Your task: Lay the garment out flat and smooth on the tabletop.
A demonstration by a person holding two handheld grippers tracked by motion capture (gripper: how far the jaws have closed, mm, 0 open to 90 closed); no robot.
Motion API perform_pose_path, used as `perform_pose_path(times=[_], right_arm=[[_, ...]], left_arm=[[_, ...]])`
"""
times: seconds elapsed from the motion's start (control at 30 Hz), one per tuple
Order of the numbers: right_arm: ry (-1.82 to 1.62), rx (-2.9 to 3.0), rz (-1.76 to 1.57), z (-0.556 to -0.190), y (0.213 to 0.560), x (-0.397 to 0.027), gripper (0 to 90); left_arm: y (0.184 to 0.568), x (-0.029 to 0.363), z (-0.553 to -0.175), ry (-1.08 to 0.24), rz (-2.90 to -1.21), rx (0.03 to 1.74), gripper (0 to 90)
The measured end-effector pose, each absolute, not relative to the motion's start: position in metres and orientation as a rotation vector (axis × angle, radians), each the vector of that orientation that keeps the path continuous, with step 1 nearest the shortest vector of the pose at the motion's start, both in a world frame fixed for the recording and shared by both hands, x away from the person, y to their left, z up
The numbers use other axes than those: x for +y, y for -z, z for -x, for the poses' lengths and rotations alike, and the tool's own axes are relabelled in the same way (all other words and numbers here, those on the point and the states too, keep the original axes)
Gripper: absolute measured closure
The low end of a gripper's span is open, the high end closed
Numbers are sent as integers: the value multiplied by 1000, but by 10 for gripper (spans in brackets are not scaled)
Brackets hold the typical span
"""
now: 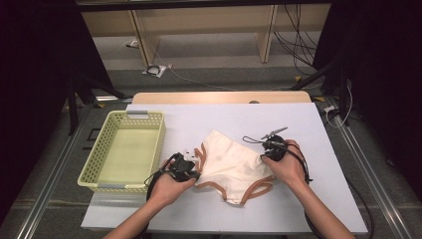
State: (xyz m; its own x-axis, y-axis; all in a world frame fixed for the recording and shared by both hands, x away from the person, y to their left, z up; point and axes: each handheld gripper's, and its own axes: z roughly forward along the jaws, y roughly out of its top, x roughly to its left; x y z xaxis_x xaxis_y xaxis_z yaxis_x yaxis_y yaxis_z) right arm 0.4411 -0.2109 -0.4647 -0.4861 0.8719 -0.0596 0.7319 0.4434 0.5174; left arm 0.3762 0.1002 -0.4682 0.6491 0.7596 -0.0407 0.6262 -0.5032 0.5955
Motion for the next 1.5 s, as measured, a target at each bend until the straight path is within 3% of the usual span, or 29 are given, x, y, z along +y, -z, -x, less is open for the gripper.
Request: perform_pose_path(times=[0.07,0.23,0.47,0.67,0.77,0.83,0.93,1.5], right_arm=[[-633,2327,-1382,-431,460,-213,617],[-641,2260,-1383,-384,442,-222,637],[-718,2367,-1463,-337,456,-224,663],[-678,2396,-1513,-342,468,-215,656],[-664,2390,-1472,-341,469,-212,737],[-687,2407,-1464,-341,468,-213,858],[-691,2418,-1478,-342,467,-216,882],[-635,2377,-1429,-361,458,-254,843]], left_arm=[[470,100,-376,-307,-2288,1076,843],[473,98,-378,-314,-2296,1079,842],[472,99,-378,-319,-2293,1086,841],[473,99,-376,-325,-2302,1076,842],[474,99,-376,-321,-2305,1075,843],[474,99,-375,-321,-2307,1076,844],[473,100,-373,-322,-2312,1078,845],[471,75,-323,-242,-2310,983,842]])
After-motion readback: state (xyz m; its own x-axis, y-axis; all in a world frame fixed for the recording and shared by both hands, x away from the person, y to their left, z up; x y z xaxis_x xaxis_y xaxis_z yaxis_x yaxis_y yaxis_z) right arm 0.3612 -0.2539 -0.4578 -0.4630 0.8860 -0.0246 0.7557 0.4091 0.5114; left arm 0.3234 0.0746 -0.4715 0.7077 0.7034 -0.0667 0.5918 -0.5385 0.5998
